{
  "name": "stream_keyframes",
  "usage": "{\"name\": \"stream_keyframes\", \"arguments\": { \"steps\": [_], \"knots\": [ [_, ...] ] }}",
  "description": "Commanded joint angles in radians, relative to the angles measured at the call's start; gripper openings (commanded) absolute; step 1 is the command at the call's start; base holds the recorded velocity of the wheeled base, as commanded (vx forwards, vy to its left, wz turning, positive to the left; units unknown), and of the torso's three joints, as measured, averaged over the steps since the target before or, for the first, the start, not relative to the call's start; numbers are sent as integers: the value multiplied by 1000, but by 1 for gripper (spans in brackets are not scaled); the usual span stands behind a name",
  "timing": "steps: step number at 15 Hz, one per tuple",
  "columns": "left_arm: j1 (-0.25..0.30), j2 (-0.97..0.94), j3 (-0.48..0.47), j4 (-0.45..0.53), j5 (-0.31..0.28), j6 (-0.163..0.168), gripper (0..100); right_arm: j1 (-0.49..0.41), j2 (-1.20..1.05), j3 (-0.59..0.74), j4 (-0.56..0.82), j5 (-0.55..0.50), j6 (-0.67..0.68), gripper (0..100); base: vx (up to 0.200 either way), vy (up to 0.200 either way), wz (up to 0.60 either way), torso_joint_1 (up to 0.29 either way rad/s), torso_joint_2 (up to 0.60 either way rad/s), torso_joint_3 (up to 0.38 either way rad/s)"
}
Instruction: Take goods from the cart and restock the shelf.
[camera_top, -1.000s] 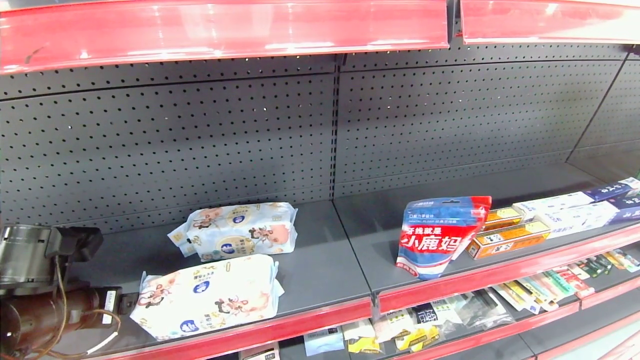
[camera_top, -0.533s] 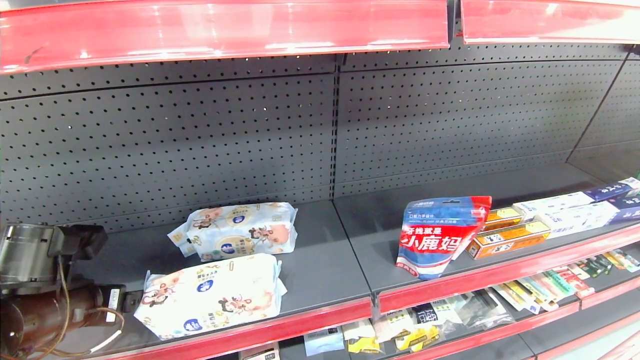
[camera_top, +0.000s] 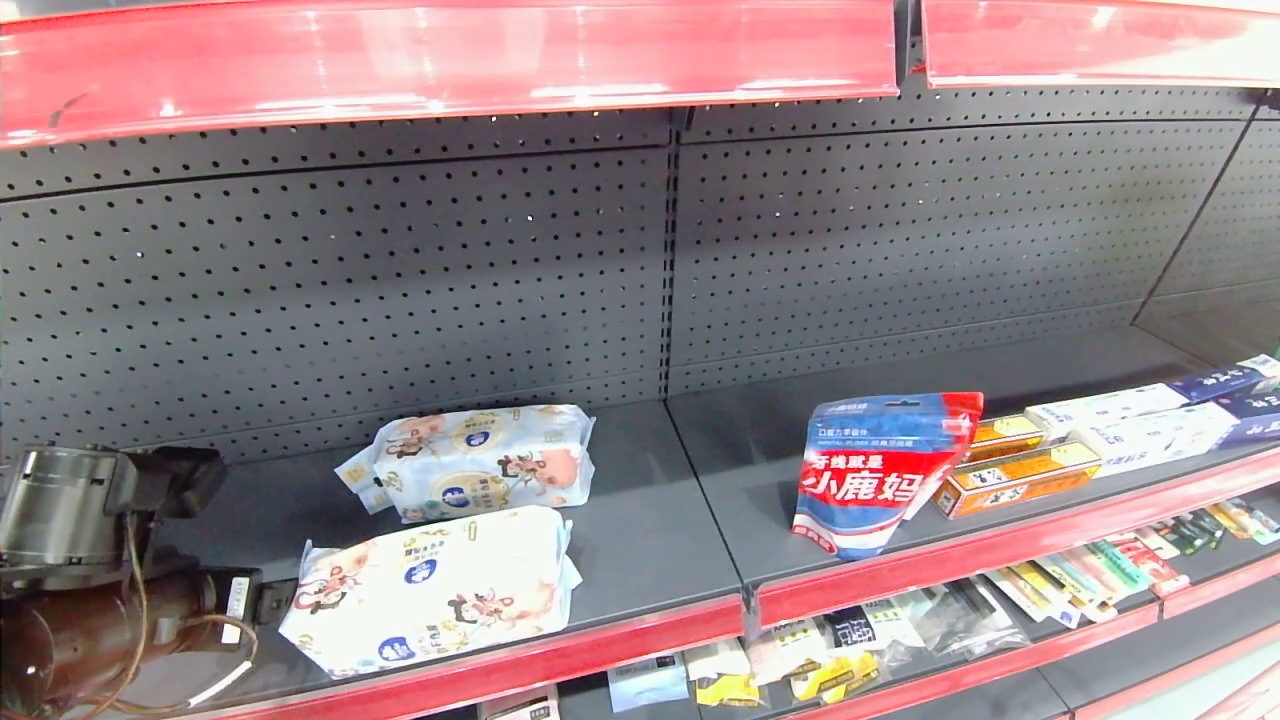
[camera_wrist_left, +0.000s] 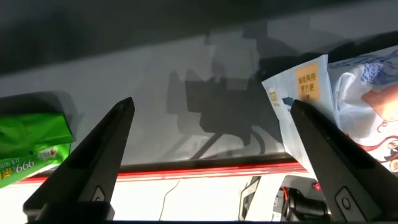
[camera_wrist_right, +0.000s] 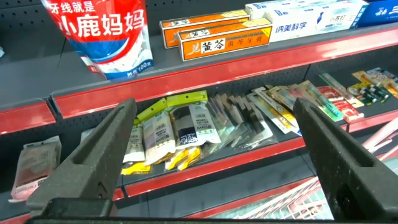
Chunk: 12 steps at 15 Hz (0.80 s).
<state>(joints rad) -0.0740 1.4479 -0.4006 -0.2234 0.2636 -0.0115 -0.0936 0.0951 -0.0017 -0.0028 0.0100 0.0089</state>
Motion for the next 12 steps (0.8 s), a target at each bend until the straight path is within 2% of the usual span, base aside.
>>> {"name": "stream_keyframes", "arguments": {
  "steps": [1, 6, 12],
  "knots": [
    [-3, -1, -3, -1, 0, -1, 100, 0, 2, 0, 0, 1, -1, 100, 0, 0, 0, 0, 0, 0],
    [-32, -1, -1, -11, 2, -2, 100, 0, 2, 0, 0, -1, -1, 100, 0, 0, 0, 0, 0, 0],
    [-33, -6, 6, -30, 3, -2, 100, 0, 2, 0, 0, 1, -1, 100, 0, 0, 0, 0, 0, 0]
  ]
}}
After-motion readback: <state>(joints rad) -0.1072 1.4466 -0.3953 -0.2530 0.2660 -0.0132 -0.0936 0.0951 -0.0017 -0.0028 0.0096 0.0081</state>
